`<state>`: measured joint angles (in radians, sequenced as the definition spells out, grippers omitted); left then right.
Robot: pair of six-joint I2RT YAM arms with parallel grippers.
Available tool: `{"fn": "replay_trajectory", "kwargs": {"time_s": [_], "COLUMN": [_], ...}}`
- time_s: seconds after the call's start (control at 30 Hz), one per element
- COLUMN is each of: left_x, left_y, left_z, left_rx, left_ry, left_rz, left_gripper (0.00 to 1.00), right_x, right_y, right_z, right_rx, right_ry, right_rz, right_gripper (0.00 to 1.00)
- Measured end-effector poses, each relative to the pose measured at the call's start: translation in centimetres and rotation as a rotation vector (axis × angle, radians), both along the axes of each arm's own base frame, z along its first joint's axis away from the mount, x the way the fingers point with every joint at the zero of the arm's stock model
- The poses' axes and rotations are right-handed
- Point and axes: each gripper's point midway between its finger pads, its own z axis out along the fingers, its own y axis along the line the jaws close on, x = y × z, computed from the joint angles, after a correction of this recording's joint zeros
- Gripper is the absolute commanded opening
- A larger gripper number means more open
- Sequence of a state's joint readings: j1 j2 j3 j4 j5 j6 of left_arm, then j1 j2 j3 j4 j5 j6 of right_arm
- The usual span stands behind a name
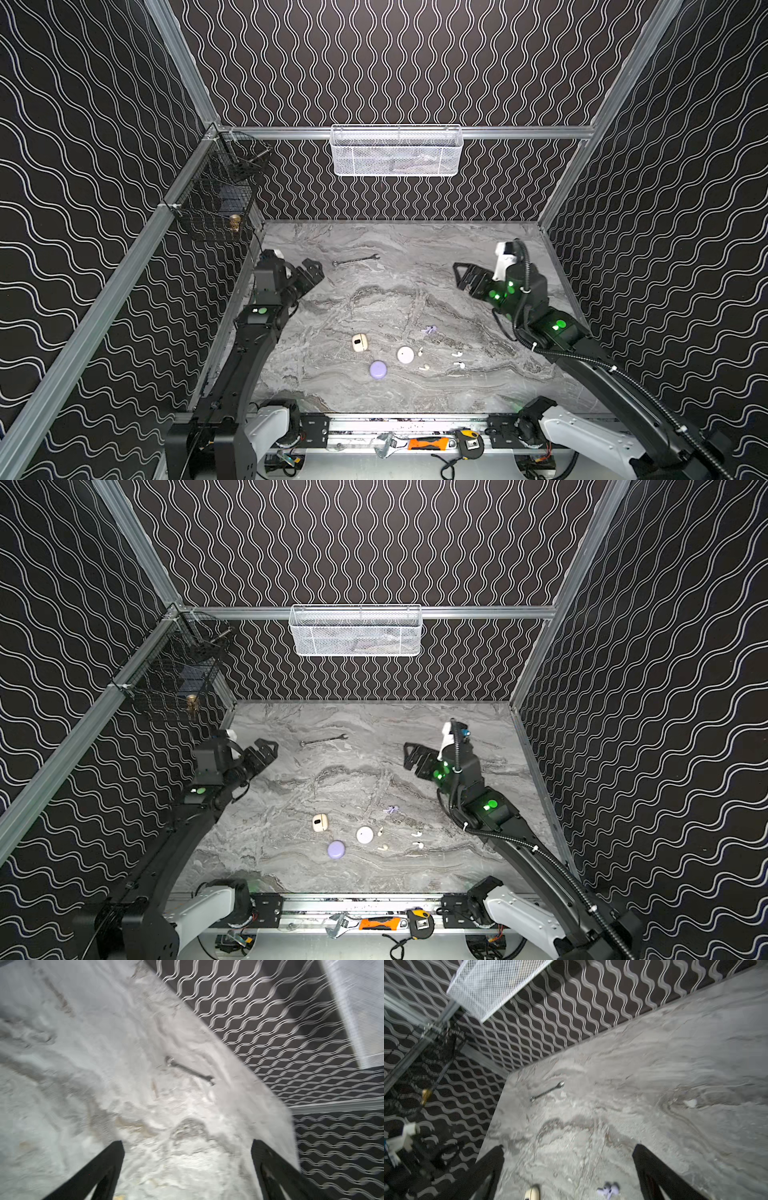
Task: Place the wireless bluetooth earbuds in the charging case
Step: 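Raise both grippers from rest and move the right gripper toward the cream case, then lower the right gripper over the cream charging case and close on it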
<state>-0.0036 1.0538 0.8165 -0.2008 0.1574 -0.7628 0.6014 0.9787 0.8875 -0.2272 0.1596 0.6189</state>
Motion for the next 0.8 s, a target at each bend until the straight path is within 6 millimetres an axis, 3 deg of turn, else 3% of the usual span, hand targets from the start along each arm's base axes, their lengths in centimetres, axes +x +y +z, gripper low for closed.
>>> {"fn": "replay_trajectory", "kwargs": {"time_s": [0.13,0.23,0.37,0.5,0.67,0.8], "left_x": [-2.7,-5.1,-6.4,-5.4,-3.9,-3.6], "left_y": [-0.1,0.5,1.3,1.6,3.3,3.8], "left_z": [-0.2,-2.9,-6.3,-6.9,-9.0,-9.8], "left_rx": [-0.021,-0.005,0.016,0.007,-0.015,-0.040], "left_ry": [-0.019,-0.037,-0.033,-0.030,0.066,0.102], "left_rz": [0.002,0.033,0.075,0.094,0.151,0.173], "left_gripper": [0.99,0.99,0.99,0.99,0.99,0.99], "right_x": [-3.7,-5.9,-7.7,-9.5,-10.8,-10.3], "right_y": [7.8,12.9,17.8,20.2,22.8,24.2], "right_z": [-2.9,-5.3,-9.7,-14.0,-16.8,-18.9], "right_rx": [-0.053,-0.136,-0.272,-0.397,-0.469,-0.517], "right_ry": [0.093,0.176,0.293,0.390,0.453,0.487], "right_rz": [0.213,0.297,0.345,0.374,0.425,0.430], "right_gripper": [0.94,0.90,0.81,0.81,0.81,0.81]}}
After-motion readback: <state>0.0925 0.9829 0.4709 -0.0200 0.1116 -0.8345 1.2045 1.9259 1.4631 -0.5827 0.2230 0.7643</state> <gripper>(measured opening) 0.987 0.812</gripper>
